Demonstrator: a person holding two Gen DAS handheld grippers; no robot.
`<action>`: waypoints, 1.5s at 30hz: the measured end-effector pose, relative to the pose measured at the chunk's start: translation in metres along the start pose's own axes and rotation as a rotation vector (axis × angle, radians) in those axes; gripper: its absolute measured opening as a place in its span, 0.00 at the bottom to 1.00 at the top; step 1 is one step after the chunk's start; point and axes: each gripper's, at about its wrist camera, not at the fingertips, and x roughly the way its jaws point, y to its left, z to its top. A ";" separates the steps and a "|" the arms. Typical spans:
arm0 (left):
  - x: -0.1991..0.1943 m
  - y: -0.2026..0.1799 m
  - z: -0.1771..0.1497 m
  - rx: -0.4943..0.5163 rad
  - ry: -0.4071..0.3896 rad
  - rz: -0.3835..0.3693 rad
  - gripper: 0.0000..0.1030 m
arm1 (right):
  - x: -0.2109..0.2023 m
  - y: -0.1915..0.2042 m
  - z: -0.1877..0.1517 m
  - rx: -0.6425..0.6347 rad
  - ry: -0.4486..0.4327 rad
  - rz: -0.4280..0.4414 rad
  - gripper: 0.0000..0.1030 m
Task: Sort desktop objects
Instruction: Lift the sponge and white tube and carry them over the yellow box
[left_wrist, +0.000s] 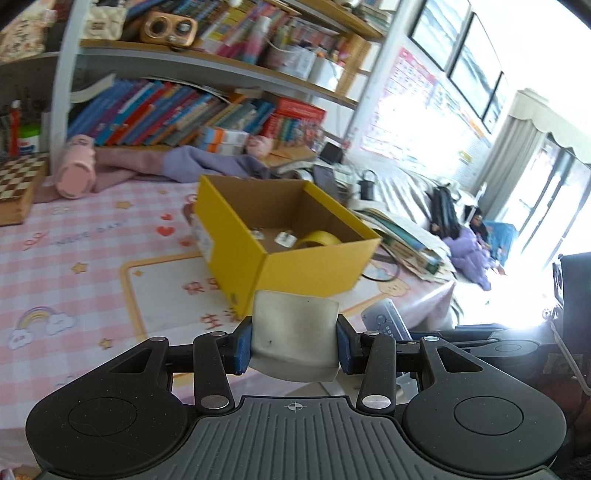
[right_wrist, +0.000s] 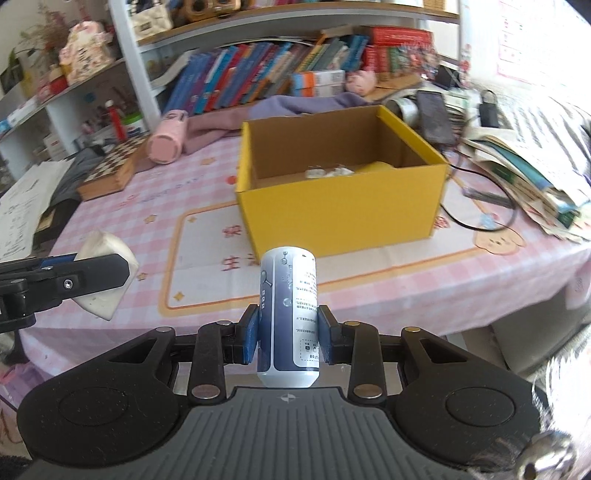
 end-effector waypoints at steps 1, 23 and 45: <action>0.003 -0.003 0.001 0.006 0.005 -0.010 0.41 | -0.001 -0.004 -0.001 0.008 -0.001 -0.009 0.29; 0.073 -0.047 0.034 0.123 0.032 -0.082 0.41 | 0.015 -0.072 0.028 0.092 -0.013 -0.069 0.29; 0.168 -0.054 0.099 0.185 -0.026 0.146 0.41 | 0.104 -0.107 0.162 -0.120 -0.095 0.109 0.30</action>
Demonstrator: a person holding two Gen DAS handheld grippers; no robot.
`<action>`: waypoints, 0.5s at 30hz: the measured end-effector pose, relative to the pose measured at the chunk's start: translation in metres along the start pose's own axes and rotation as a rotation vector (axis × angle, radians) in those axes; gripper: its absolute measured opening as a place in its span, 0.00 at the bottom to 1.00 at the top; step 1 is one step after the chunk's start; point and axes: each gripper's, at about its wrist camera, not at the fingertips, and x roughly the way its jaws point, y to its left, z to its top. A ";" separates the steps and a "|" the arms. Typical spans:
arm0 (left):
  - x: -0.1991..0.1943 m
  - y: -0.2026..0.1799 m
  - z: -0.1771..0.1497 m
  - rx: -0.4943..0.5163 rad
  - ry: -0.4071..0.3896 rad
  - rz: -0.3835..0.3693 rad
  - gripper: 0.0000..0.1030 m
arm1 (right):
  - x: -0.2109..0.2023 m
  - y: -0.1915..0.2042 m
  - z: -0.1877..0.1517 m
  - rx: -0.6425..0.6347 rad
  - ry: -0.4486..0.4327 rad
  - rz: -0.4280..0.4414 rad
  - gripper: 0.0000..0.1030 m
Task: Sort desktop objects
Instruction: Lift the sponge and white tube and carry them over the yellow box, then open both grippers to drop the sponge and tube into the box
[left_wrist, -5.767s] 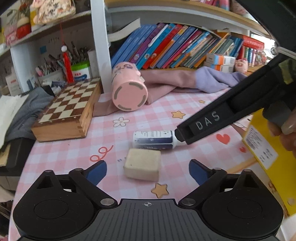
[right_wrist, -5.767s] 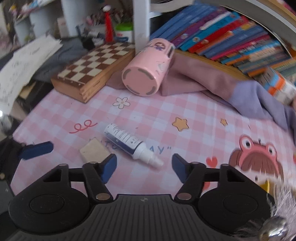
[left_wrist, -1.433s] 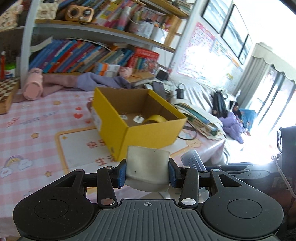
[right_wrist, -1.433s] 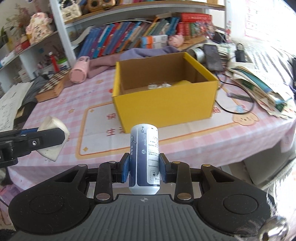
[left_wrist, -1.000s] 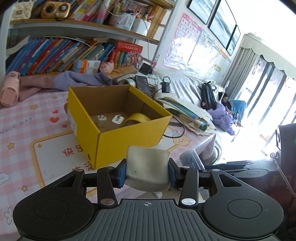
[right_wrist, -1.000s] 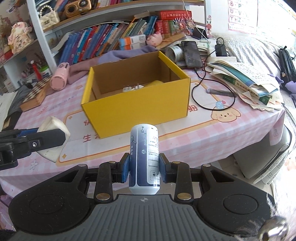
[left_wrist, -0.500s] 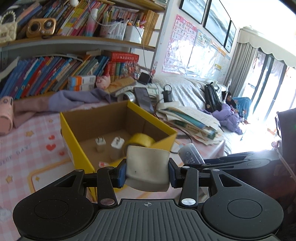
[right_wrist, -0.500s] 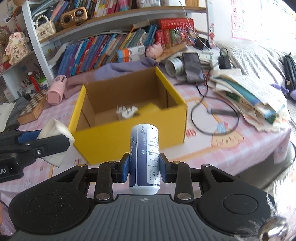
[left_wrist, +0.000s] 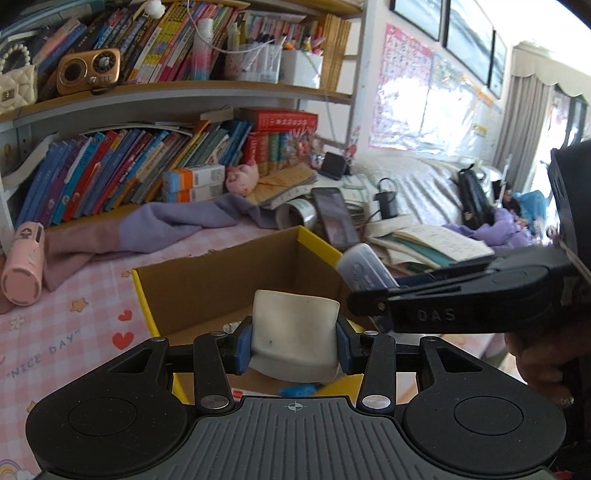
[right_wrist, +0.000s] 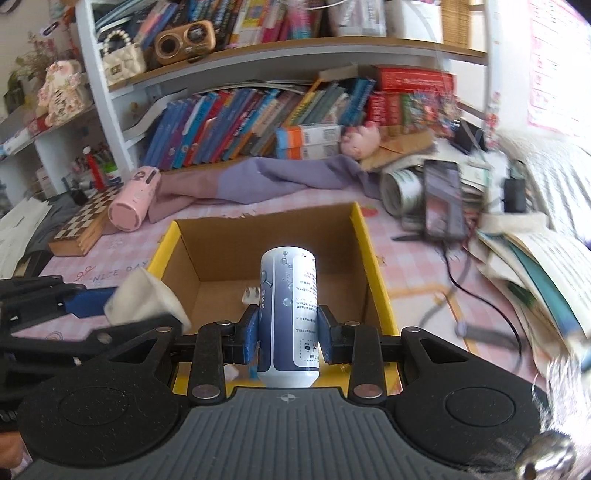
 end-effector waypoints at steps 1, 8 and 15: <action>0.006 -0.001 0.001 0.002 0.007 0.013 0.41 | 0.007 -0.001 0.004 -0.011 0.006 0.011 0.29; 0.047 -0.001 0.003 0.003 0.085 0.096 0.41 | 0.062 -0.009 0.021 -0.090 0.074 0.082 0.30; 0.083 -0.003 0.000 -0.002 0.186 0.145 0.41 | 0.110 -0.016 0.036 -0.130 0.167 0.138 0.29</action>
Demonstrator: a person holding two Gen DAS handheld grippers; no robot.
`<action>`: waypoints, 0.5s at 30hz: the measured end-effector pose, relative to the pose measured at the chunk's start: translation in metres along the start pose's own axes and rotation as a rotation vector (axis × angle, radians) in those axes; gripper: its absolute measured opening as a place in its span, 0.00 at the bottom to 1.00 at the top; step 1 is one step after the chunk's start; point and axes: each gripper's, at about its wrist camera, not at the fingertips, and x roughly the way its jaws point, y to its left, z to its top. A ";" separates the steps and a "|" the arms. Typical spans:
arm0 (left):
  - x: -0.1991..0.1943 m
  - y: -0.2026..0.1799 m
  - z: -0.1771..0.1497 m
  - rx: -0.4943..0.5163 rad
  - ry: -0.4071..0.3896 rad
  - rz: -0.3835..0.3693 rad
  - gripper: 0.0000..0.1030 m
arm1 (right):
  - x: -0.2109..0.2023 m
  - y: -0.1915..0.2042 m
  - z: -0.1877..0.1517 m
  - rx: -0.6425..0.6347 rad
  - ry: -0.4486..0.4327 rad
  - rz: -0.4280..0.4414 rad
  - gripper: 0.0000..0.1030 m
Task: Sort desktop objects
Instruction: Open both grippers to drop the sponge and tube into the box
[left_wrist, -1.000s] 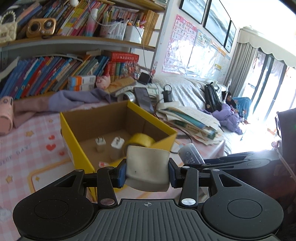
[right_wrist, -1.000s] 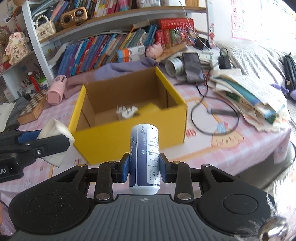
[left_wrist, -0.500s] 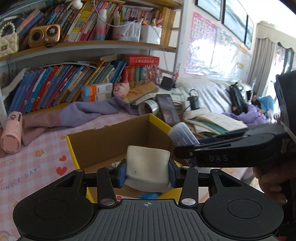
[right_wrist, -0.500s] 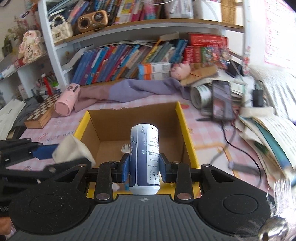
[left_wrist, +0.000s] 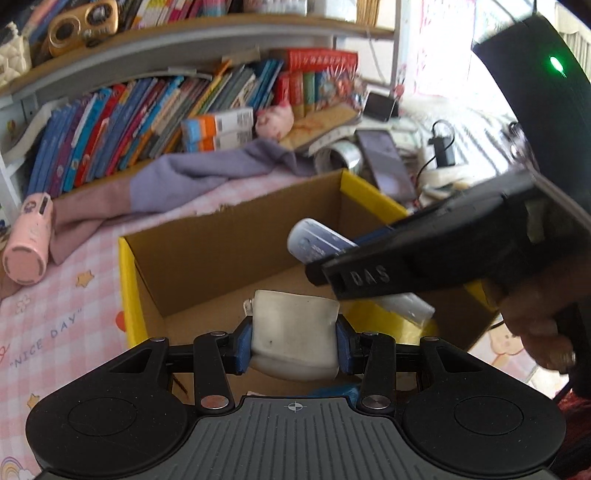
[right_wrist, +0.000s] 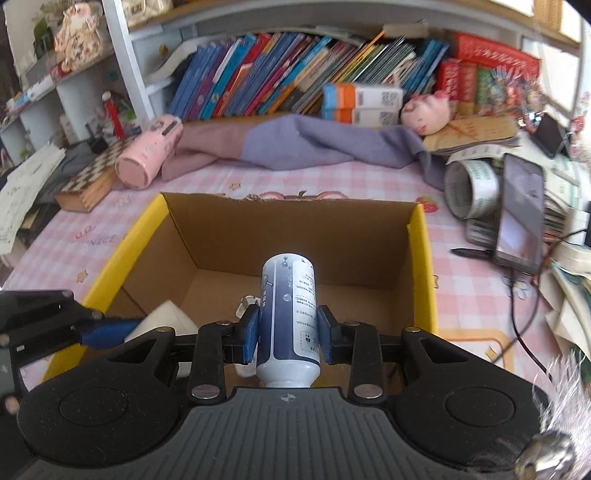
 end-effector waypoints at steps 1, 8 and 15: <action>0.004 -0.001 0.000 -0.003 0.011 0.006 0.41 | 0.005 -0.002 0.003 -0.002 0.012 0.006 0.29; 0.019 -0.002 0.000 -0.023 0.066 0.036 0.41 | 0.031 -0.011 0.014 0.001 0.084 0.044 0.29; 0.028 -0.004 0.001 -0.060 0.113 0.049 0.44 | 0.044 -0.018 0.012 0.033 0.147 0.088 0.30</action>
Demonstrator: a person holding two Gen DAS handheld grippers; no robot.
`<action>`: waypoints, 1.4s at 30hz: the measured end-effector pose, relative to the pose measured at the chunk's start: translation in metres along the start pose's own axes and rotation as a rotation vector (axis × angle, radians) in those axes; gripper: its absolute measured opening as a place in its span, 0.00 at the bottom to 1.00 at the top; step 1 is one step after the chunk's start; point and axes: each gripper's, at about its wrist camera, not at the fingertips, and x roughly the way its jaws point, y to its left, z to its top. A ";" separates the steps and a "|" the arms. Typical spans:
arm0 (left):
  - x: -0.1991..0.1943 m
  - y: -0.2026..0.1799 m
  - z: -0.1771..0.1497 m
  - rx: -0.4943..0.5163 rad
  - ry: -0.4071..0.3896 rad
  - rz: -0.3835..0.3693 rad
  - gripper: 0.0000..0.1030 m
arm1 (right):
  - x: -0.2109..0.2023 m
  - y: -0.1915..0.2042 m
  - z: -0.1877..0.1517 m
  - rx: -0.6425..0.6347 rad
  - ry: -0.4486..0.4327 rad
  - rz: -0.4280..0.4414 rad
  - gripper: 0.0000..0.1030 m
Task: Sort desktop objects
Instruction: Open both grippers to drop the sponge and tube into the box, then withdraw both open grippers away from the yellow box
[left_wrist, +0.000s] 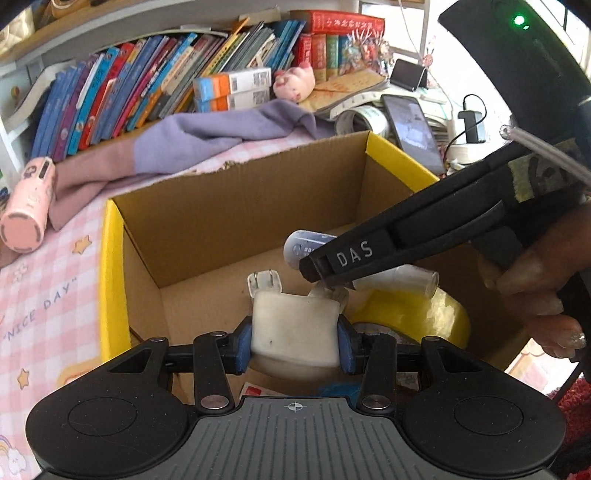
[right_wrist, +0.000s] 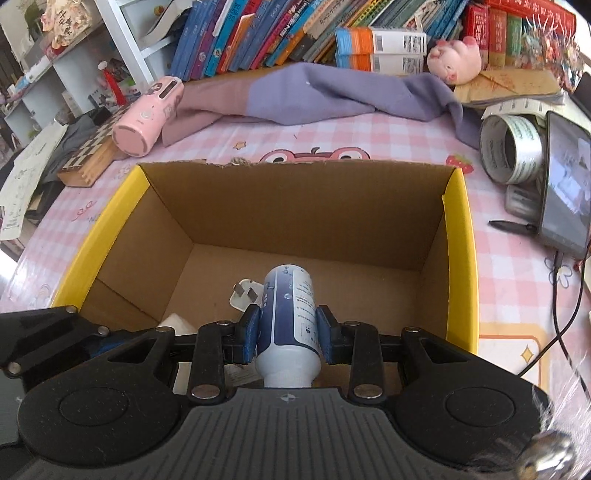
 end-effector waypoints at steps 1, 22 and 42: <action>0.001 -0.001 0.001 -0.004 0.005 -0.002 0.45 | 0.000 -0.001 0.000 0.001 0.001 0.004 0.30; -0.068 0.003 -0.017 -0.049 -0.231 0.107 0.76 | -0.042 0.012 -0.016 0.003 -0.186 -0.024 0.45; -0.167 0.050 -0.084 -0.221 -0.456 0.228 0.86 | -0.120 0.086 -0.084 -0.010 -0.467 -0.166 0.51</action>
